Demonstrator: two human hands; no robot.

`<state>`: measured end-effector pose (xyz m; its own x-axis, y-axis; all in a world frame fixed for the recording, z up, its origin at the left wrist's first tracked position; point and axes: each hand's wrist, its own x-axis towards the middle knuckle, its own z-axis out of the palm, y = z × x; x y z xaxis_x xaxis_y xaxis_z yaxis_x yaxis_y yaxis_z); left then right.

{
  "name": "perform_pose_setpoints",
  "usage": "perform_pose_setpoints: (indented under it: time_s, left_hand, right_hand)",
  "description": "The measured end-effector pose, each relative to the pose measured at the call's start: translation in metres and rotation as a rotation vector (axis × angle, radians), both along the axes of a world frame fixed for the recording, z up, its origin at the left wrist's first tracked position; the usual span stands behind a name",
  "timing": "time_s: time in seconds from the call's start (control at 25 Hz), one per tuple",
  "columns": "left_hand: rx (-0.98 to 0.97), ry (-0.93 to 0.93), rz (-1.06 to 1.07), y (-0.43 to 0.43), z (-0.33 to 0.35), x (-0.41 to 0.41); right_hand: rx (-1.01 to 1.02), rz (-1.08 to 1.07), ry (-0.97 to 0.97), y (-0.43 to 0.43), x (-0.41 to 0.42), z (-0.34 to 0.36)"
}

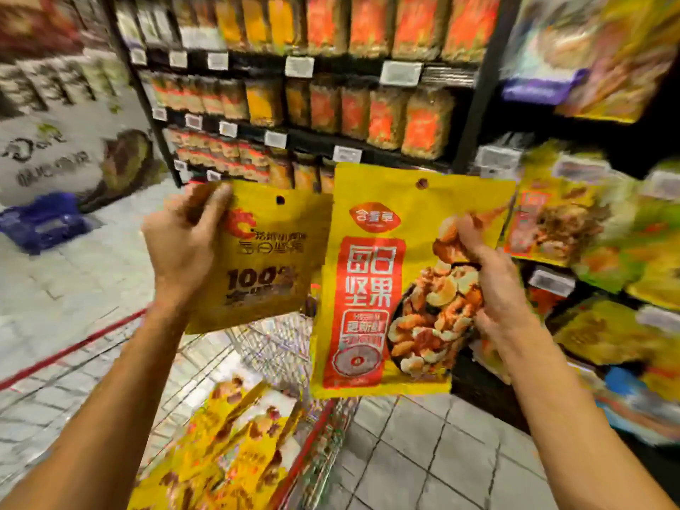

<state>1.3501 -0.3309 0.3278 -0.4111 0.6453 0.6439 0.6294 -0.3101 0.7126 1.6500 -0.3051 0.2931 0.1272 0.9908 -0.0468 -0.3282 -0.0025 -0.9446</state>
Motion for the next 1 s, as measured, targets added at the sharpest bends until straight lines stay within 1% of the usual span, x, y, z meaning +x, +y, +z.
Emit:
perform_pose_setpoints:
  time_s: [0.08, 0.16, 0.24, 0.32, 0.4, 0.48, 0.6, 0.72, 0.84, 0.92, 1.0]
  left_hand:
    - [0.075, -0.013, -0.102, 0.033, 0.017, 0.050]
    - [0.126, -0.012, -0.210, 0.060, 0.028, 0.108]
    - [0.149, 0.001, -0.333, 0.084, 0.038, 0.179]
    - [0.153, -0.003, -0.436, 0.098, 0.047, 0.253]
    - [0.180, -0.019, -0.490, 0.110, 0.052, 0.319]
    - [0.204, -0.057, -0.518, 0.124, 0.054, 0.370]
    - [0.192, -0.154, -0.530, 0.147, 0.051, 0.437]
    - [0.204, -0.152, -0.502, 0.170, 0.054, 0.483]
    - [0.176, -0.147, -0.548, 0.198, 0.063, 0.521]
    - [0.148, -0.158, -0.633, 0.222, 0.071, 0.547]
    - [0.136, -0.144, -0.766, 0.245, 0.079, 0.574]
  right_hand:
    - [0.032, -0.115, 0.013, -0.009, 0.052, 0.017]
    - [0.042, -0.228, -0.021, -0.020, 0.104, 0.028]
    - [0.075, -0.363, -0.056, -0.029, 0.161, 0.038]
    - [0.112, -0.428, -0.063, -0.035, 0.220, 0.044]
    - [0.186, -0.407, -0.062, -0.037, 0.276, 0.049]
    - [0.248, -0.327, -0.033, -0.033, 0.326, 0.056]
    - [0.210, -0.242, -0.080, -0.012, 0.390, 0.064]
    - [0.123, -0.277, -0.111, 0.020, 0.432, 0.069]
    - [0.150, -0.261, -0.098, 0.049, 0.462, 0.076]
    - [0.203, -0.285, -0.081, 0.068, 0.476, 0.081]
    - [0.243, -0.387, -0.043, 0.082, 0.486, 0.082]
